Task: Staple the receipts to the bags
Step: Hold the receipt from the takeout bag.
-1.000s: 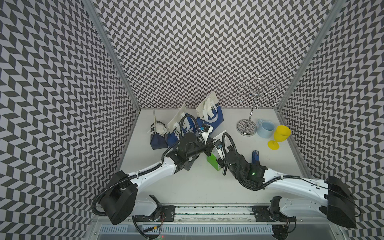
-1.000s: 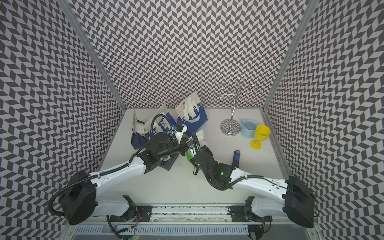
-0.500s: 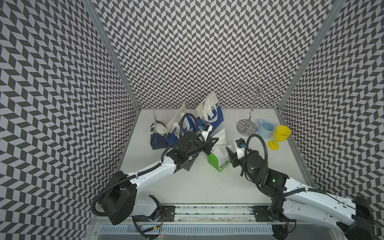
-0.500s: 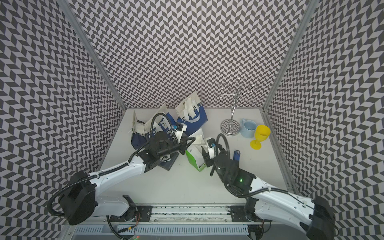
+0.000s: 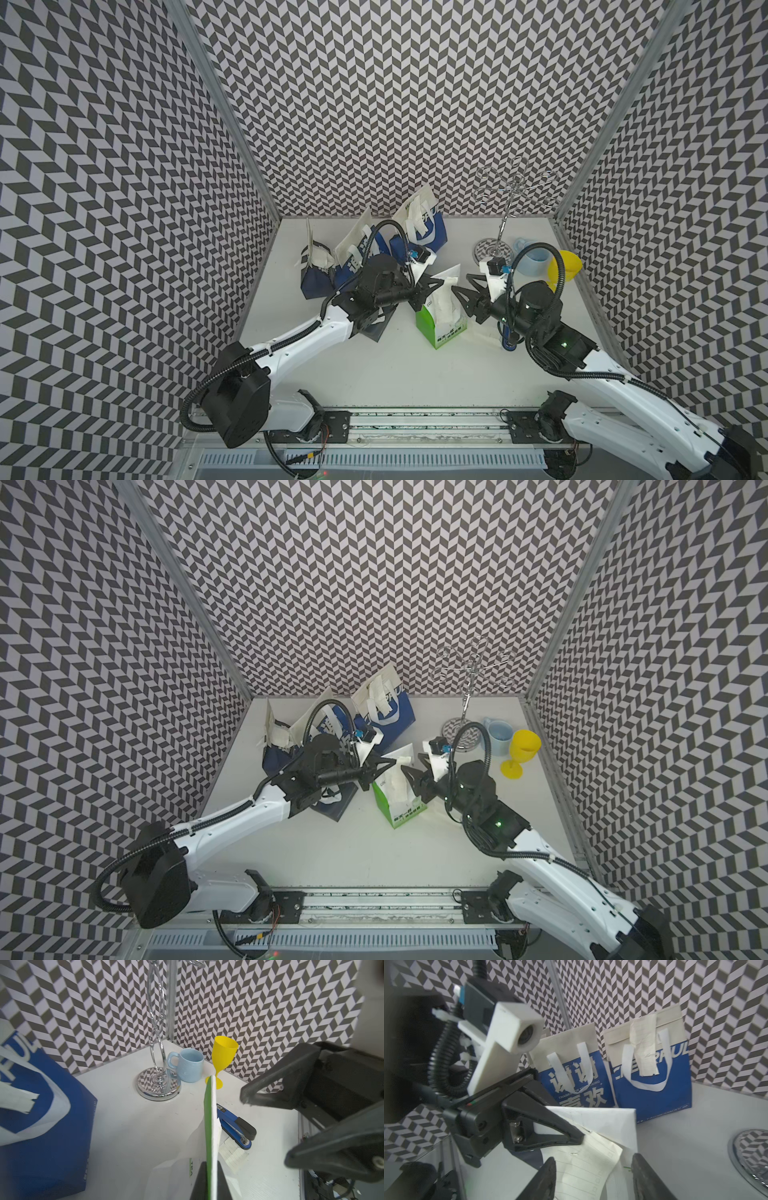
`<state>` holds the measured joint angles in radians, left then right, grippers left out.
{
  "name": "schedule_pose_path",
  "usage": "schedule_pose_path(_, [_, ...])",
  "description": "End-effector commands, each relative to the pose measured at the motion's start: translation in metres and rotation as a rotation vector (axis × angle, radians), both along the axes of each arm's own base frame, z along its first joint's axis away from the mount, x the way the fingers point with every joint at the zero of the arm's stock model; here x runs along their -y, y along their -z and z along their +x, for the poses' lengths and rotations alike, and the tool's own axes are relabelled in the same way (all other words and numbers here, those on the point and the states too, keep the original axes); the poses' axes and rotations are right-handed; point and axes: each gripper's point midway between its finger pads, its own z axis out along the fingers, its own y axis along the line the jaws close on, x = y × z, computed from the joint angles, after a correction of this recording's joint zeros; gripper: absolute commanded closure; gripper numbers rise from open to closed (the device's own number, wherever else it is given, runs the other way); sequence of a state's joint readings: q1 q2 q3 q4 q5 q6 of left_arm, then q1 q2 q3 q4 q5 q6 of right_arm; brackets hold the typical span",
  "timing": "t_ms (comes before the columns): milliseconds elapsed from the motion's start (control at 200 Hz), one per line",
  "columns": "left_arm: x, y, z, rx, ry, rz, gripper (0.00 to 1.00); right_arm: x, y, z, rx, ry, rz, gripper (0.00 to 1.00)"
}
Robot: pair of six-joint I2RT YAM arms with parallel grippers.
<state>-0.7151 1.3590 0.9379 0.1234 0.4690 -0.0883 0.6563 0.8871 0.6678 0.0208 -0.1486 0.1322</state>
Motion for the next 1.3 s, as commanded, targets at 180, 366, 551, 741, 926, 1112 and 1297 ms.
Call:
schedule_pose_path(180, [0.007, -0.006, -0.023, -0.012, 0.179, -0.007, 1.0, -0.005, 0.003, -0.003, -0.042, -0.043, 0.078, 0.46])
schedule_pose_path(366, [0.004, -0.007, -0.022, -0.004, 0.18, -0.008, 1.0, 0.011, 0.015, 0.004, -0.071, 0.033, 0.067, 0.46])
schedule_pose_path(551, [0.005, -0.006, -0.025, -0.012, 0.201, -0.015, 1.0, 0.009, 0.017, 0.0, -0.078, 0.009, 0.091, 0.47])
schedule_pose_path(741, [0.006, -0.004, -0.025, -0.019, 0.205, -0.013, 1.0, -0.004, 0.02, -0.002, -0.101, -0.061, 0.1, 0.56])
schedule_pose_path(926, [0.007, -0.002, -0.027, -0.027, 0.218, -0.015, 1.0, -0.01, 0.011, -0.003, -0.086, -0.091, 0.137, 0.67])
schedule_pose_path(1112, [0.009, 0.008, -0.022, -0.045, 0.209, 0.002, 1.0, -0.02, -0.008, -0.017, -0.054, -0.197, 0.187, 0.75])
schedule_pose_path(1297, [0.009, 0.013, -0.018, -0.058, 0.193, 0.012, 1.0, -0.027, -0.007, -0.024, -0.077, -0.255, 0.201, 0.84])
